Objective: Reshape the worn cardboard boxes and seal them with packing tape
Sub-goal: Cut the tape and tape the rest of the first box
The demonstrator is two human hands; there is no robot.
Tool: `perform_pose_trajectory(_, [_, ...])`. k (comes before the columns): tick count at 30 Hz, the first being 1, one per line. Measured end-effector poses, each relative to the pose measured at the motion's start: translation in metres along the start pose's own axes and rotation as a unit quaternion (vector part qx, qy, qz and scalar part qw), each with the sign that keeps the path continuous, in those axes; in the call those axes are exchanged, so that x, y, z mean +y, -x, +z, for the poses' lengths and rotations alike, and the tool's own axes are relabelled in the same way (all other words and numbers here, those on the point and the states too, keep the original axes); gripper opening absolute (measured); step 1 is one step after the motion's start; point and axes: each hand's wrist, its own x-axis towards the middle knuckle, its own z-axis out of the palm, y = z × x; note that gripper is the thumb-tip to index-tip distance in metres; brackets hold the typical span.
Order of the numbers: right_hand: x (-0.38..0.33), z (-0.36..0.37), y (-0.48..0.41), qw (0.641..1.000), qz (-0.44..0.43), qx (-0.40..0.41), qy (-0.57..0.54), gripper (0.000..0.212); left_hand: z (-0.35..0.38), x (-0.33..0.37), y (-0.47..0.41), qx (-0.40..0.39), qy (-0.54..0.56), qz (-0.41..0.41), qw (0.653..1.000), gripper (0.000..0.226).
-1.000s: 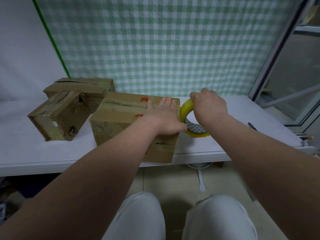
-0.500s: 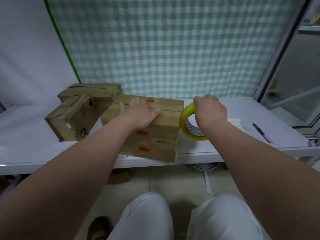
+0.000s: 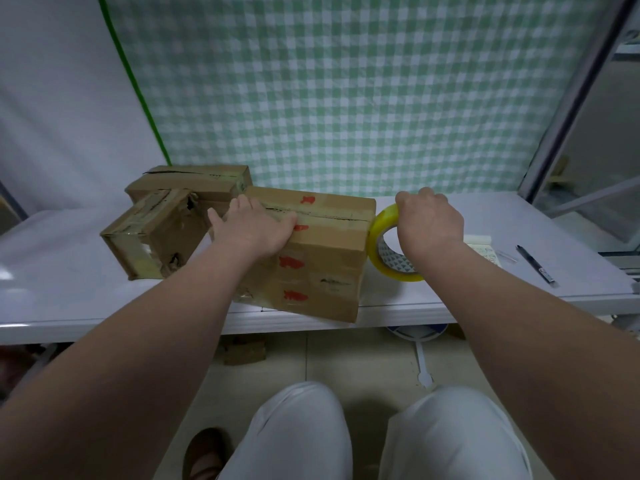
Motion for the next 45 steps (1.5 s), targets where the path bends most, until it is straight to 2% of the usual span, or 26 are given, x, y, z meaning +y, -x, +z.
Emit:
perform_pose_trajectory(7, [0.000,0.001,0.000,1.000,-0.001,0.002,-0.003,0.034,0.002,0.020,0.015,0.011,-0.010,0.038,0.999,0.089])
perform_pose_trajectory(14, [0.001,0.000,0.003,1.000,-0.005,-0.003,0.003,0.034,0.009,0.068,0.040,0.016,0.018,0.153,0.988,0.087])
perform_pose_trajectory(19, [0.004,0.000,0.004,1.000,-0.005,-0.005,0.017,0.035,0.010,0.090,0.054,0.024,0.008,0.270,0.963,0.079])
perform_pose_trajectory(24, [0.008,0.004,0.010,1.000,-0.003,0.005,0.014,0.034,0.008,0.083,0.050,0.012,0.009,0.284,0.959,0.071])
perform_pose_trajectory(27, [0.011,0.008,0.011,0.998,0.000,0.041,-0.049,0.034,0.006,0.077,0.050,-0.002,0.019,0.291,0.957,0.070])
perform_pose_trajectory(29, [0.016,0.009,0.012,0.986,0.042,0.064,-0.147,0.039,0.006,0.074,0.049,-0.002,0.037,0.290,0.956,0.069])
perform_pose_trajectory(32, [0.024,0.001,0.016,0.938,0.154,0.068,-0.304,0.044,-0.001,0.067,0.046,0.012,0.083,0.283,0.956,0.066])
perform_pose_trajectory(34, [0.022,-0.010,0.013,0.905,0.179,0.072,-0.380,0.037,-0.011,0.059,0.043,0.017,0.125,0.271,0.954,0.060])
perform_pose_trajectory(36, [0.014,-0.028,0.005,0.887,0.171,0.083,-0.421,0.032,-0.023,0.053,0.041,0.026,0.195,0.268,0.943,0.055])
perform_pose_trajectory(39, [-0.005,-0.060,-0.008,0.866,0.134,0.090,-0.474,0.037,-0.046,0.044,0.036,0.056,0.321,0.252,0.911,0.037])
perform_pose_trajectory(45, [-0.040,-0.118,-0.035,0.844,0.080,0.059,-0.527,0.051,-0.082,0.023,0.015,0.073,0.451,0.191,0.869,0.037])
